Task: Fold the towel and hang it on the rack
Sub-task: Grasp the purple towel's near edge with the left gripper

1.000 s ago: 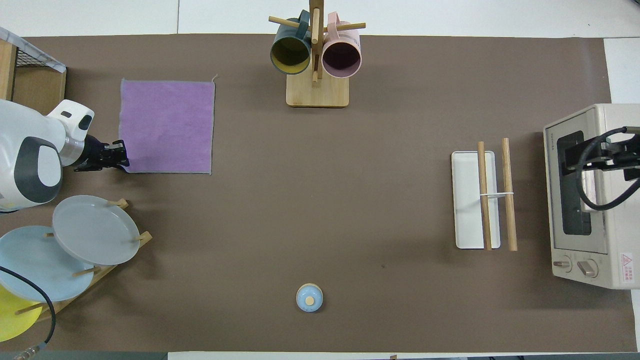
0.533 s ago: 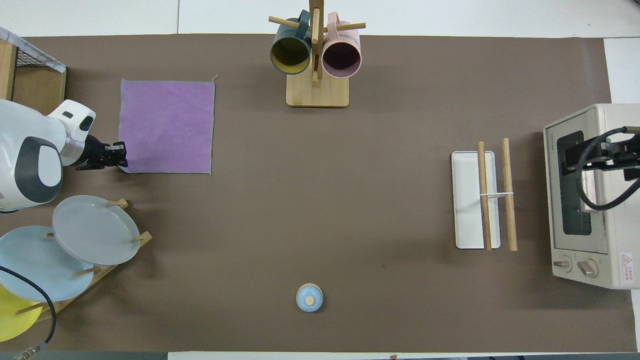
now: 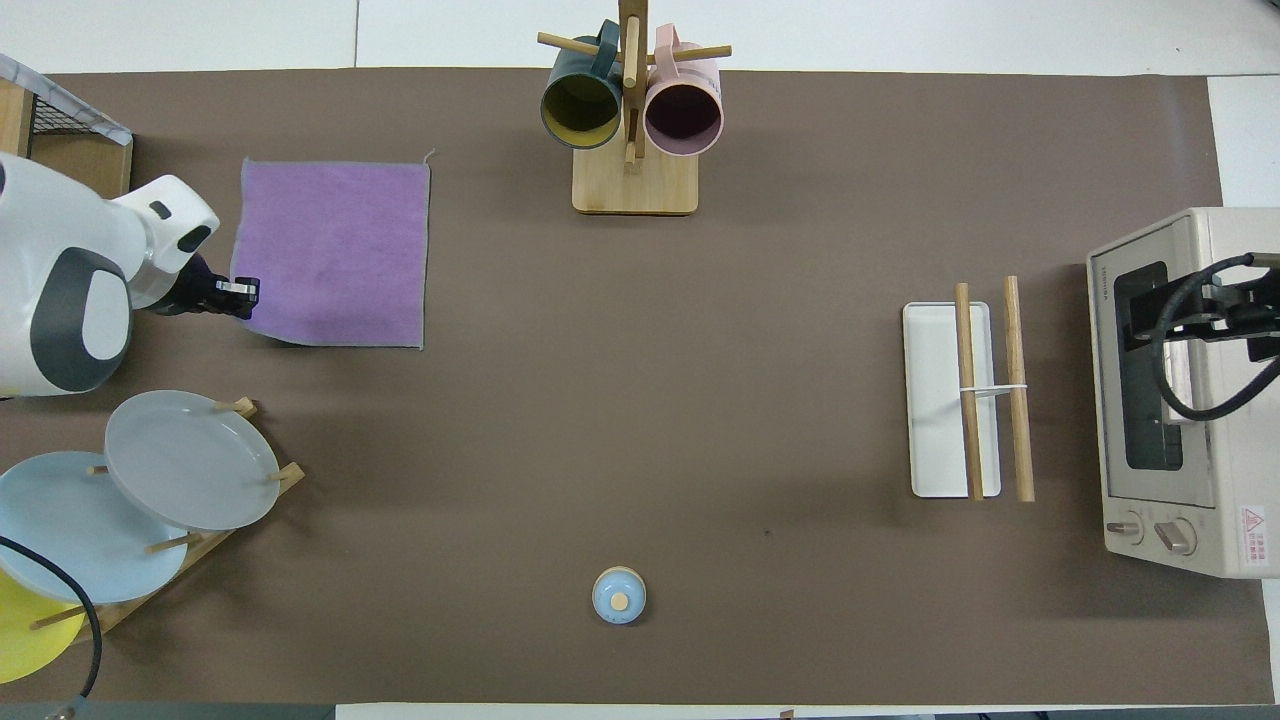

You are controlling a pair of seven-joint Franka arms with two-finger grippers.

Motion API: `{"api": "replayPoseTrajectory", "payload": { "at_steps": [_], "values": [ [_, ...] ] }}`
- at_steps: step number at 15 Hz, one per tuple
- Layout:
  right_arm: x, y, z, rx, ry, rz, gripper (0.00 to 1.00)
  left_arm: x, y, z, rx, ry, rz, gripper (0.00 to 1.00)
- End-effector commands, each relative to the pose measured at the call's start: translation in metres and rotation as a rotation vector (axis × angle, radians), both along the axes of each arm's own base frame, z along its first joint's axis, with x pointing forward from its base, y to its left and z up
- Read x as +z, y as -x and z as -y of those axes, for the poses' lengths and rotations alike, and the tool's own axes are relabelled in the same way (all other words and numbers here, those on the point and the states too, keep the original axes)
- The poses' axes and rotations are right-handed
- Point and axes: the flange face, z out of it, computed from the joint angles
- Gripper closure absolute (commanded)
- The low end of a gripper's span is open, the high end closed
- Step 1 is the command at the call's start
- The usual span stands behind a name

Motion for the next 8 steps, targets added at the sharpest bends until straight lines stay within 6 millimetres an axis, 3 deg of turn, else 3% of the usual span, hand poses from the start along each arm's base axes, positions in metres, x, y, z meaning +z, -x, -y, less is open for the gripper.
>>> {"api": "replayPoseTrajectory", "payload": {
  "at_steps": [1, 2, 4, 6, 8],
  "values": [
    [0.002, 0.003, 0.001, 0.019, -0.023, 0.002, 0.0, 0.024, 0.016, 0.121, -0.316, -0.187, 0.036, 1.0],
    [0.002, 0.003, 0.001, 0.019, -0.023, 0.002, 0.0, 0.02, 0.026, 0.15, -0.406, -0.241, 0.045, 1.0],
    [0.002, 0.003, 0.001, 0.019, -0.023, 0.002, 0.0, -0.009, 0.053, 0.208, -0.549, -0.282, 0.037, 1.0],
    [0.002, 0.003, 0.001, 0.018, -0.023, 0.003, 0.0, -0.036, 0.064, 0.216, -0.542, -0.281, 0.006, 1.0],
    [0.002, 0.003, 0.001, 0.019, -0.023, 0.004, 0.0, -0.044, 0.068, 0.217, -0.487, -0.27, 0.023, 1.0]
  ]
}}
